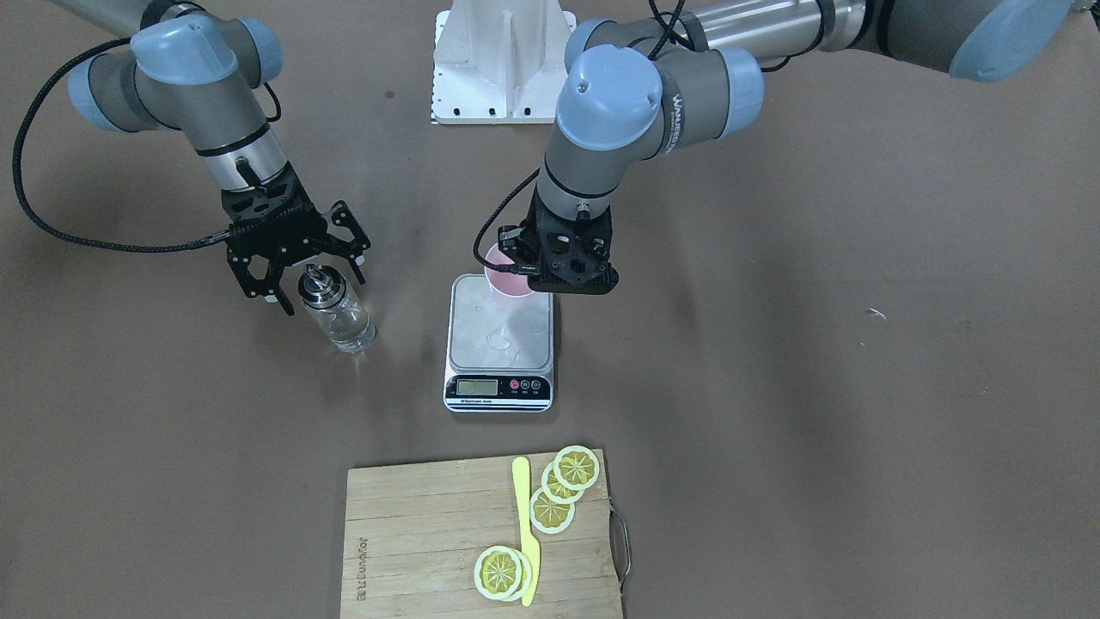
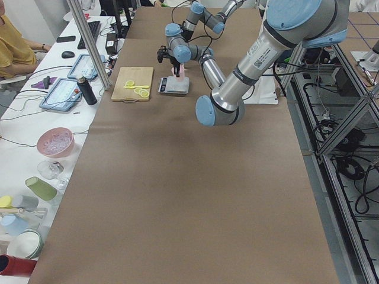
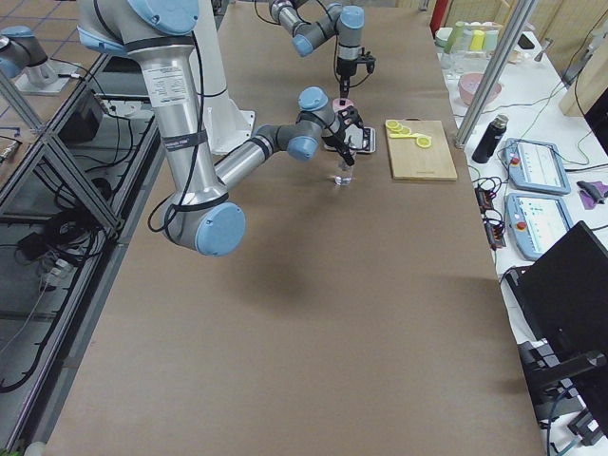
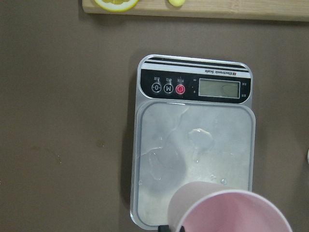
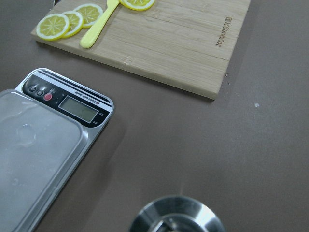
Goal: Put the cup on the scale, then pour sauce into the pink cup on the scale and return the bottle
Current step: 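Carry the pink cup with the left gripper and lower it onto the scale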
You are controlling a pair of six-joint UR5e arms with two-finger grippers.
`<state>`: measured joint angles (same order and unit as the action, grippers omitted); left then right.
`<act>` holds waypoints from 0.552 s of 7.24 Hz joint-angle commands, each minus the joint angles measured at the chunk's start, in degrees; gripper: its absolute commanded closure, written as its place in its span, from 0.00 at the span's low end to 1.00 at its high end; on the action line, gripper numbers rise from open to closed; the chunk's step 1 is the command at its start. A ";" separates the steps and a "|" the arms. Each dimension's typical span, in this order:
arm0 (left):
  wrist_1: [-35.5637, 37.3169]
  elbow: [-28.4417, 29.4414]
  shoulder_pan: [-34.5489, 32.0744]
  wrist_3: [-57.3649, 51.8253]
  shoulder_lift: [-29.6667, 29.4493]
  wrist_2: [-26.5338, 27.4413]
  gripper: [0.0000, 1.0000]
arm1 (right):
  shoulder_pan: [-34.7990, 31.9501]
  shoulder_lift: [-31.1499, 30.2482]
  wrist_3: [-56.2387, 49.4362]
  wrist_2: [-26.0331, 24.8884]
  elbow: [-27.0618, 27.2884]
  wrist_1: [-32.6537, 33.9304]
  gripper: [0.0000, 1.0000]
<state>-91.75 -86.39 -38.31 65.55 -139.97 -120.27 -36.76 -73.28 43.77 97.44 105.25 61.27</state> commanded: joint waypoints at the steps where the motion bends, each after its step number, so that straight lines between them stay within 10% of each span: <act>1: -0.97 1.48 -0.36 -0.51 -0.30 0.03 1.00 | 0.03 1.03 0.00 -0.15 -1.09 -0.01 0.00; 4: -0.97 1.57 -0.36 -0.42 -0.21 0.38 1.00 | -0.15 0.34 0.00 -0.50 -1.80 -1.67 0.00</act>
<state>-92.70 -84.86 -38.67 65.13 -140.20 -119.95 -36.85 -72.50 43.77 96.99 103.73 60.55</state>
